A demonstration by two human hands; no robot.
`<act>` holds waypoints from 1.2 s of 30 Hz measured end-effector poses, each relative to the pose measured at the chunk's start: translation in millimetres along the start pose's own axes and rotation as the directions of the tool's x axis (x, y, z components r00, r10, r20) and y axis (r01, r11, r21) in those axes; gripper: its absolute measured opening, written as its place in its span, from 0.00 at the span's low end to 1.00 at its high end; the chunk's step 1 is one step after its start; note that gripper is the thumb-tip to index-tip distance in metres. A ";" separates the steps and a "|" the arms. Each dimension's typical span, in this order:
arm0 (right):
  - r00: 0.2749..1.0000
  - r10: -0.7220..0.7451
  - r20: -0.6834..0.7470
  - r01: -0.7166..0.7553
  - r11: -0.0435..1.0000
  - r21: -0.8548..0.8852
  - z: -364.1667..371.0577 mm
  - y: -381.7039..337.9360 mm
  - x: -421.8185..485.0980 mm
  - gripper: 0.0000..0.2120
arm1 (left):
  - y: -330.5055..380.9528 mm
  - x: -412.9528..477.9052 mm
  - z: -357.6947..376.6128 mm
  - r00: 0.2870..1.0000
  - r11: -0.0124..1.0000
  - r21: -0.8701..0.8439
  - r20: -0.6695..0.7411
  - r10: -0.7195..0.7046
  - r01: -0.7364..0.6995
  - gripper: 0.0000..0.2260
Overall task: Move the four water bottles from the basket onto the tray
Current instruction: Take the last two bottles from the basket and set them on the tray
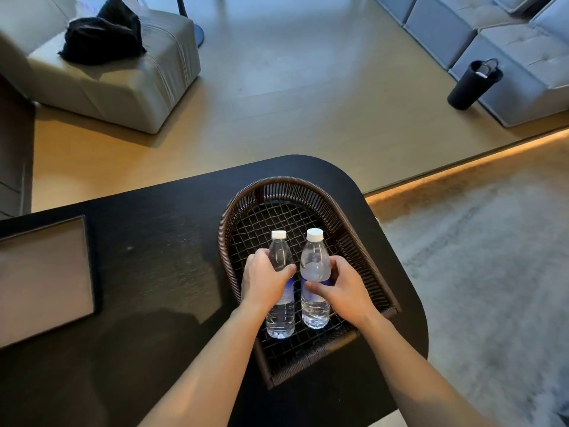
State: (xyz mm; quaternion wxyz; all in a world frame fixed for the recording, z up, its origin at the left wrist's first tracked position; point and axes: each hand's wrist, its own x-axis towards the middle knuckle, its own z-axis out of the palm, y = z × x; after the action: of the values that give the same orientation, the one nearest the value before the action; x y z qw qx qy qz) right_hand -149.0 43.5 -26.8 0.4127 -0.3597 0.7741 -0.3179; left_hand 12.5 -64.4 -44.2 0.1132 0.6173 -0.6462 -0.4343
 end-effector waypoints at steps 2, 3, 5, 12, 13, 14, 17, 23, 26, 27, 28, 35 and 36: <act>0.998 -0.049 -0.038 0.050 0.999 0.015 -2.9 -4.5 -12.1 0.23 | 2.7 -18.0 -7.4 0.994 0.994 -0.013 -0.004 0.111 -0.111 0.17; 0.996 -0.067 -0.057 0.068 0.997 0.025 -4.4 -7.0 -17.9 0.23 | 3.6 -26.3 -11.0 0.987 0.987 -0.022 0.004 0.159 -0.159 0.17; 0.991 -0.093 -0.100 0.097 0.994 0.044 -7.0 -13.2 -30.0 0.22 | 5.1 -42.4 -17.7 0.974 0.973 -0.052 0.012 0.225 -0.224 0.18; 0.962 -0.198 -0.189 0.206 0.978 0.022 -15.5 -31.0 -75.7 0.26 | 10.8 -94.1 -53.2 0.912 0.911 -0.123 -0.171 0.372 -0.394 0.29; 0.957 -0.216 -0.194 0.221 0.975 0.003 -15.6 -35.0 -82.5 0.27 | 11.8 -101.3 -61.5 0.898 0.899 -0.130 -0.208 0.388 -0.418 0.29; 0.952 -0.233 -0.198 0.235 0.972 -0.013 -15.5 -39.5 -89.4 0.28 | 13.2 -109.0 -70.1 0.883 0.887 -0.135 -0.242 0.402 -0.441 0.29; 0.936 -0.291 -0.200 0.293 0.956 -0.021 -12.3 -52.9 -112.1 0.29 | 14.8 -135.6 -97.6 0.842 0.863 -0.129 -0.331 0.426 -0.488 0.28; 0.898 -0.414 -0.147 0.417 0.909 -0.008 14.1 -85.9 -153.5 0.30 | -10.6 -189.5 -148.9 0.770 0.845 -0.070 -0.457 0.445 -0.529 0.26; 0.889 -0.448 -0.098 0.452 0.892 0.025 39.4 -106.0 -167.7 0.28 | -38.8 -213.7 -170.9 0.750 0.858 -0.063 -0.521 0.408 -0.510 0.27; 0.884 -0.461 -0.078 0.464 0.885 0.034 49.4 -112.0 -170.7 0.28 | -49.2 -219.9 -178.0 0.742 0.866 -0.051 -0.542 0.395 -0.498 0.27; 0.879 -0.473 -0.055 0.475 0.879 0.041 59.8 -118.1 -173.6 0.27 | -60.4 -224.9 -184.7 0.736 0.875 -0.034 -0.557 0.385 -0.484 0.28; 0.855 -0.504 0.118 0.500 0.863 0.063 147.0 -161.6 -182.5 0.25 | -128.2 -247.4 -245.8 0.729 0.937 -0.053 -0.644 0.233 -0.347 0.28; 0.852 -0.503 0.141 0.500 0.864 0.059 160.9 -167.6 -181.9 0.25 | -137.4 -247.2 -256.6 0.732 0.943 -0.072 -0.651 0.202 -0.324 0.28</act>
State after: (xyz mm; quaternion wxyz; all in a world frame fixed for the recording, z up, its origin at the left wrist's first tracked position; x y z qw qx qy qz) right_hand 112.9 70.7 106.5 0.3768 -0.5681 0.6167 -0.3937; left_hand 336.2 68.0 109.1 0.4403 0.6164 -0.6086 -0.2364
